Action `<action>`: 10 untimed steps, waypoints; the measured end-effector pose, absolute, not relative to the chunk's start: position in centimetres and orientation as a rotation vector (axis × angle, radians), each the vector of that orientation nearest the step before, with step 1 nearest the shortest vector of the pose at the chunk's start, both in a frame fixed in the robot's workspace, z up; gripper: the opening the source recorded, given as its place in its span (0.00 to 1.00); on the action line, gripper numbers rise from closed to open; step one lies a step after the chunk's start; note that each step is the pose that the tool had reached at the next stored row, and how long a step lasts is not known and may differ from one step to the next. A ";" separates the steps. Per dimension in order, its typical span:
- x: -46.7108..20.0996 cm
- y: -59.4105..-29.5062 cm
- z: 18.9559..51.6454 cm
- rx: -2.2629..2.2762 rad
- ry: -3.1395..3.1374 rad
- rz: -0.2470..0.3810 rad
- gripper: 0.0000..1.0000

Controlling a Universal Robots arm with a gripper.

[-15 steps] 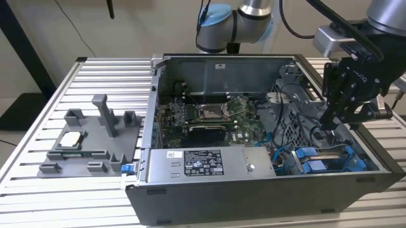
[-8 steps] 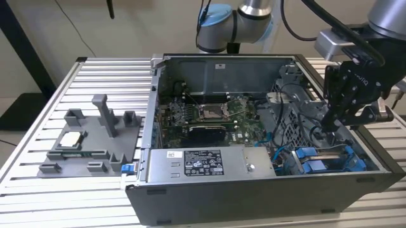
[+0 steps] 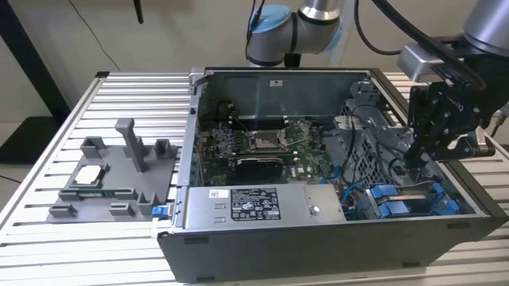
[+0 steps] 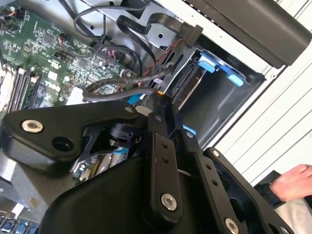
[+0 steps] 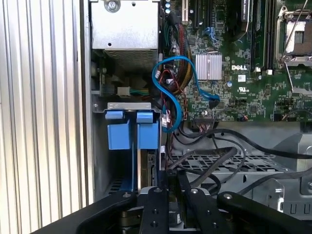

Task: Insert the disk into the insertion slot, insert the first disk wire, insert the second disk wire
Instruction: 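Insert the first disk wire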

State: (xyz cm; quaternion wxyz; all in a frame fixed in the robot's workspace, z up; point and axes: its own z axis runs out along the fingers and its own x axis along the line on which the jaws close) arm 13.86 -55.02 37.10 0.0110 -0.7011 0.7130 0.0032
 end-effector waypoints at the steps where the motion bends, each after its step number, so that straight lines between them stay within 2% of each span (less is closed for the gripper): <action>1: 14.0 -55.0 37.0 -2.187 2.224 0.010 0.19; 10: 14.9 -55.1 36.4 -2.187 2.225 0.009 0.19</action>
